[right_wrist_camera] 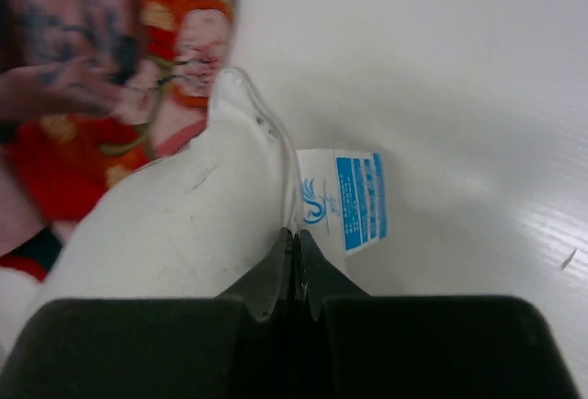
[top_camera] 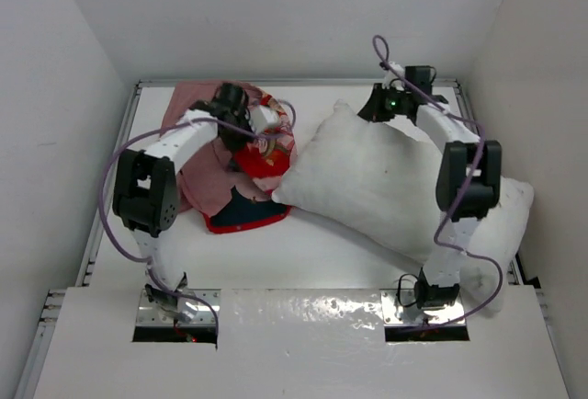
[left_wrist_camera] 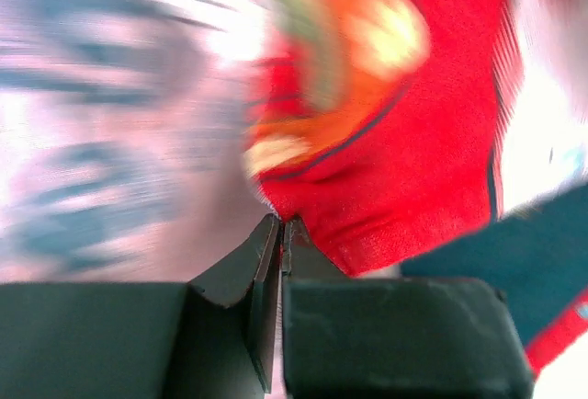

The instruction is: Put the pillow into the pillowcase

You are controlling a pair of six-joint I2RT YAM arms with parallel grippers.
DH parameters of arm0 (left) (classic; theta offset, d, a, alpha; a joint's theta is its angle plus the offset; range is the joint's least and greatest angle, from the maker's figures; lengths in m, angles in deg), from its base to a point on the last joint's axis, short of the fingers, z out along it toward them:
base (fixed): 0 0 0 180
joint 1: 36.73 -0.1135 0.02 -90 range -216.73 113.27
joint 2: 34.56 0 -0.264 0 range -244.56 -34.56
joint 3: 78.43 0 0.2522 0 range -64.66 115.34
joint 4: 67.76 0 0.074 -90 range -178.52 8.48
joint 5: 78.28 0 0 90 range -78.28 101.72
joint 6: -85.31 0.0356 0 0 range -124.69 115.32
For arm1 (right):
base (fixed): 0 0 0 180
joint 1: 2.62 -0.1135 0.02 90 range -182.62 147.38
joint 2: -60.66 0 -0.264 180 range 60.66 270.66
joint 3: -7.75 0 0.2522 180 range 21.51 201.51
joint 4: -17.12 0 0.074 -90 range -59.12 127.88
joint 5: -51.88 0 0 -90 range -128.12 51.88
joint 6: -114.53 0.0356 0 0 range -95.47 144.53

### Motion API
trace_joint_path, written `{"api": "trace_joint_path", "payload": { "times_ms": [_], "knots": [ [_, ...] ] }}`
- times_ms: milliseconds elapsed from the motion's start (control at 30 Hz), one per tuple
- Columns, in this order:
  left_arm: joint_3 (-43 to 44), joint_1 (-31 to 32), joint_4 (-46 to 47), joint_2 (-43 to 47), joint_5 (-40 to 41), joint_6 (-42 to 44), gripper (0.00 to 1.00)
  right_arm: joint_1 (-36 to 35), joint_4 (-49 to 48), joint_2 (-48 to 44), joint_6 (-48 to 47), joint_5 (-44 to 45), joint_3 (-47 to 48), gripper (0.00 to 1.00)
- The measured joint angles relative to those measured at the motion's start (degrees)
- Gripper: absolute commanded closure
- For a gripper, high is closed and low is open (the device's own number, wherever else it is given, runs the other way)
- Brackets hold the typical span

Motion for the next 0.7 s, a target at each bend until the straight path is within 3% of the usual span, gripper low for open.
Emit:
{"api": "trace_joint_path", "payload": {
  "times_ms": [133, 300, 400, 533, 567, 633, 700],
  "knots": [
    [13.7, -3.7, 0.2, 0.7, -2.5, -4.1, 1.0, 3.6, -7.1, -13.9, 1.0, -9.6, -10.4, 1.0],
    [21.9, -3.5, -0.2, 1.6, -4.7, -7.0, 1.0, 4.8, -13.5, -27.0, 2.2, -21.0, -16.2, 1.0],
    [25.8, -2.8, -0.6, 0.5, -6.3, -8.5, 1.0, -0.2, -11.3, -31.7, -1.5, -21.8, -18.9, 1.0],
    [28.9, -1.6, -0.6, -2.0, -7.2, -9.4, 1.0, -13.0, -5.6, -32.5, -6.1, -20.9, -21.0, 0.96],
    [28.9, -1.3, -0.3, -2.5, -7.3, -9.6, 1.0, -15.6, -4.4, -32.0, -6.4, -20.7, -21.3, 0.85],
    [28.9, -0.9, 0.1, -3.5, -7.3, -9.8, 1.0, -17.8, -2.1, -31.3, -6.5, -17.4, -21.5, 0.39],
    [28.9, -0.7, 0.6, -4.5, -7.0, -10.0, 1.0, -16.4, 0.3, -29.8, -6.5, -11.9, -20.0, 0.15]
  ]
}}
